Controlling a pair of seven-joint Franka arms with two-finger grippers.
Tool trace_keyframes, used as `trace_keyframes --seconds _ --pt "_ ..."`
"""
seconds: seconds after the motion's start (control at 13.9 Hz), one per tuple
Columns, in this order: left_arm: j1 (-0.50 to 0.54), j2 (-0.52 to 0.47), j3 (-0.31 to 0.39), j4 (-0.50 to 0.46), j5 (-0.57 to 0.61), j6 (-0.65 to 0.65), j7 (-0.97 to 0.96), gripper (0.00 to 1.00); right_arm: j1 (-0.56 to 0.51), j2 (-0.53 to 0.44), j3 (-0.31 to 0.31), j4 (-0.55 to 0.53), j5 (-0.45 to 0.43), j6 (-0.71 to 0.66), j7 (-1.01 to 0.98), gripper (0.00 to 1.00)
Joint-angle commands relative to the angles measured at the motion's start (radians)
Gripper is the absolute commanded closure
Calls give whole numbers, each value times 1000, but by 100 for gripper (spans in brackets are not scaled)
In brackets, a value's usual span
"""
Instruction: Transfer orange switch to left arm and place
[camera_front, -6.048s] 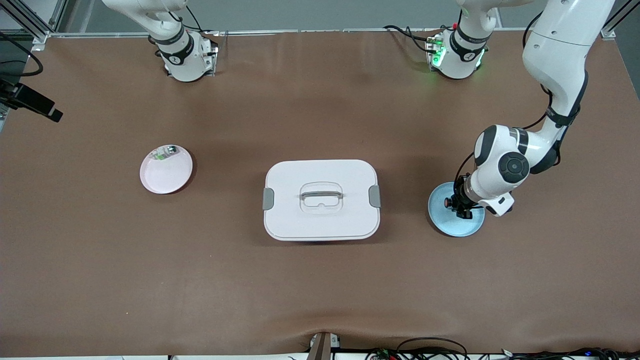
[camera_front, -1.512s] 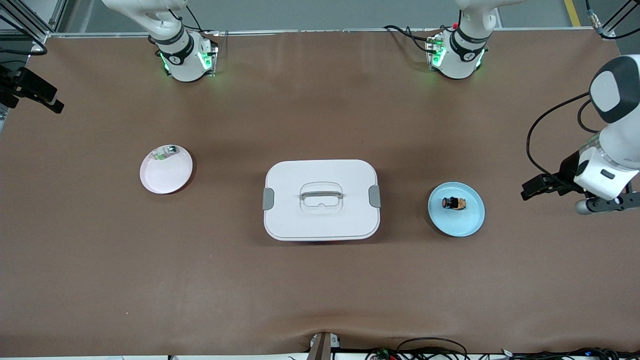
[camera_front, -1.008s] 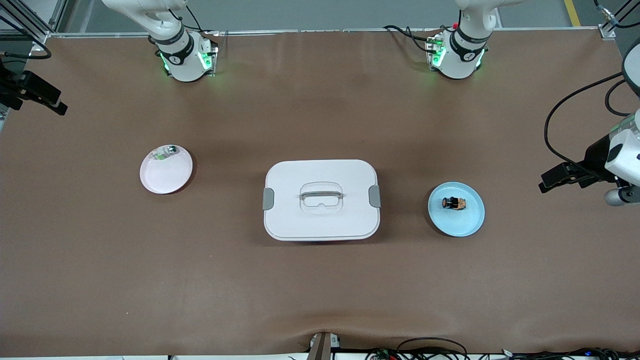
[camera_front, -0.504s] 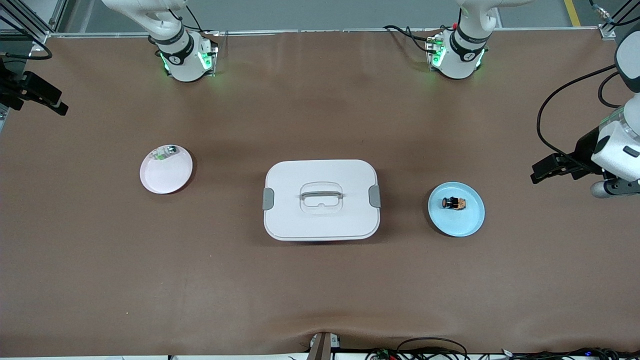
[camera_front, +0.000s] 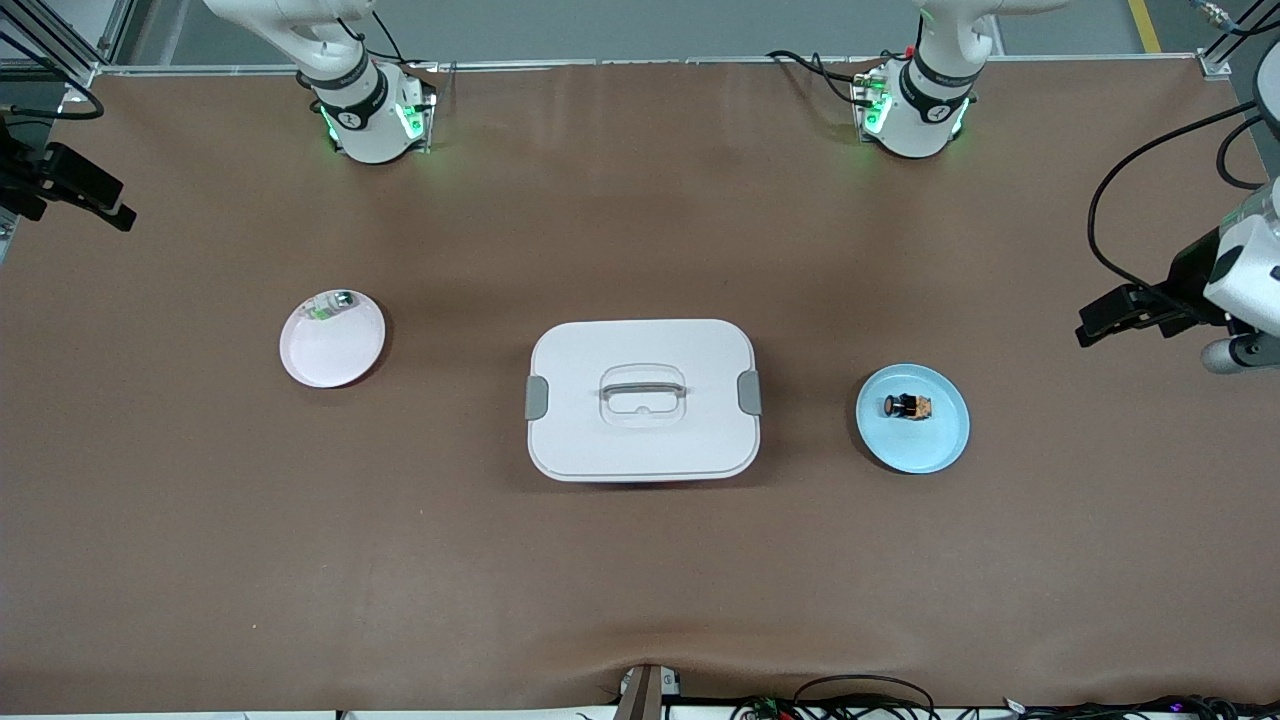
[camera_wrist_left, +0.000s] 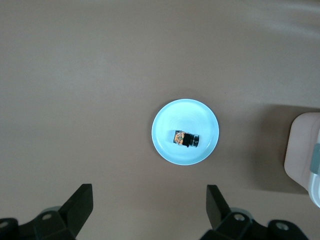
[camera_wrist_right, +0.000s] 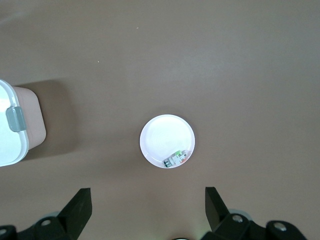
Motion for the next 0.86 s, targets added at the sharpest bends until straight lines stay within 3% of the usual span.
trace_keyframes --seconds 0.0,0.79 --pt "-13 -32 8 3 15 -20 13 0 -6 -22 7 -22 -13 13 3 0" --pt "-22 -35 3 62 9 -46 2 0 2 -19 10 -25 -45 36 -39 0"
